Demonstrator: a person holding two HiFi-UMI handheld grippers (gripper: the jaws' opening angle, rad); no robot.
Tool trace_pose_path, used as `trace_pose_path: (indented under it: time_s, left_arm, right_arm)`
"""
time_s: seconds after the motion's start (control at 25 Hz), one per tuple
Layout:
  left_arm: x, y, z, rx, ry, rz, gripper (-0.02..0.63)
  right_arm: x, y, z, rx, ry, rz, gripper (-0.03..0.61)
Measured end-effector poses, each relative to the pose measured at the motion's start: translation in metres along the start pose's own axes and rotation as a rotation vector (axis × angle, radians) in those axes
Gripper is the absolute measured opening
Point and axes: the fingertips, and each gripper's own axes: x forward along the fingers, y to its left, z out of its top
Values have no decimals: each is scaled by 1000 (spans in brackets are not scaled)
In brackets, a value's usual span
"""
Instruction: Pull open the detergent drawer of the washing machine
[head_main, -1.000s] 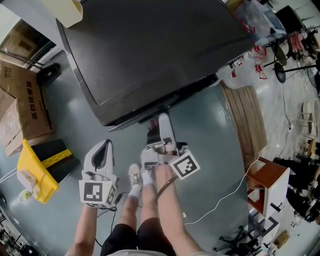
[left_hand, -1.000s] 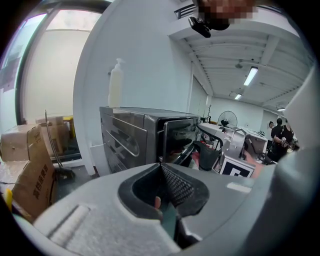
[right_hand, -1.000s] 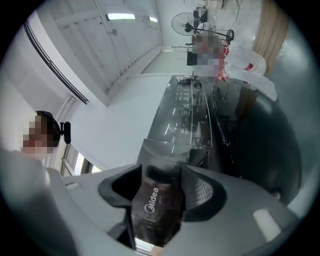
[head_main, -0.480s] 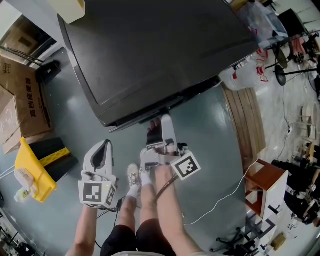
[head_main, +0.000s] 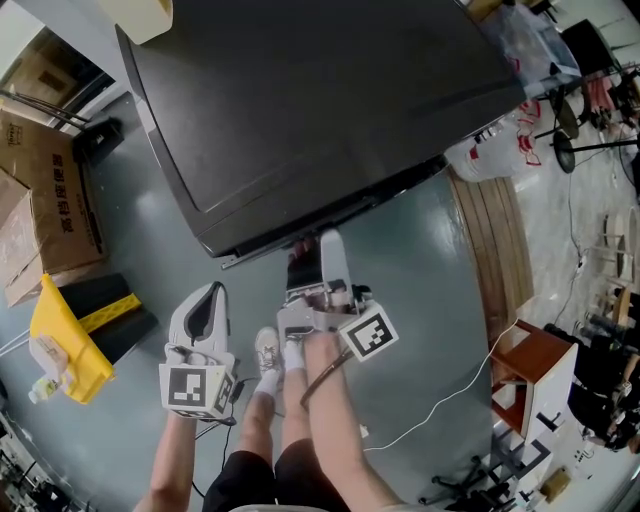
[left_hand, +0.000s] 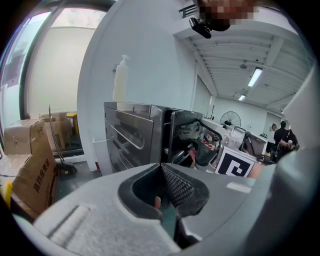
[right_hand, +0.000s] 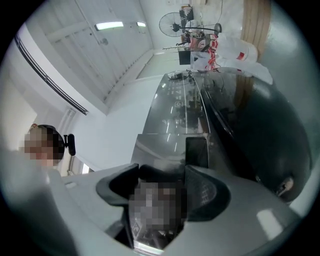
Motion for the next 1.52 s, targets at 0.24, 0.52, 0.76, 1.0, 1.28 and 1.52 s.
trace_pose_path:
  time_s: [0.24,0.52,0.76,1.0,1.28,1.52]
  left_arm:
    - [-1,-1,-11,-4,19,-8,11]
    - [-1,-1,-22,0,37,-20,11]
    - [1,-1,-20,7,50,-20,11]
    - [1,5,-25,1,55,0,11]
    - [-1,7,-29,-7,63,12,11]
    - [-7,4,-33,-8,58,17,11]
  right_arm:
    - [0,2,-1,2,-31,28,282]
    - [3,4,-2,5,-97,24,324]
    - [4,3,-1,50,-129,42,328]
    - [6,3,-2,116,-146,84,328]
    - [7,2,-3,128,-137,96,328]
    - [7,4,-2,128,-127,99,328]
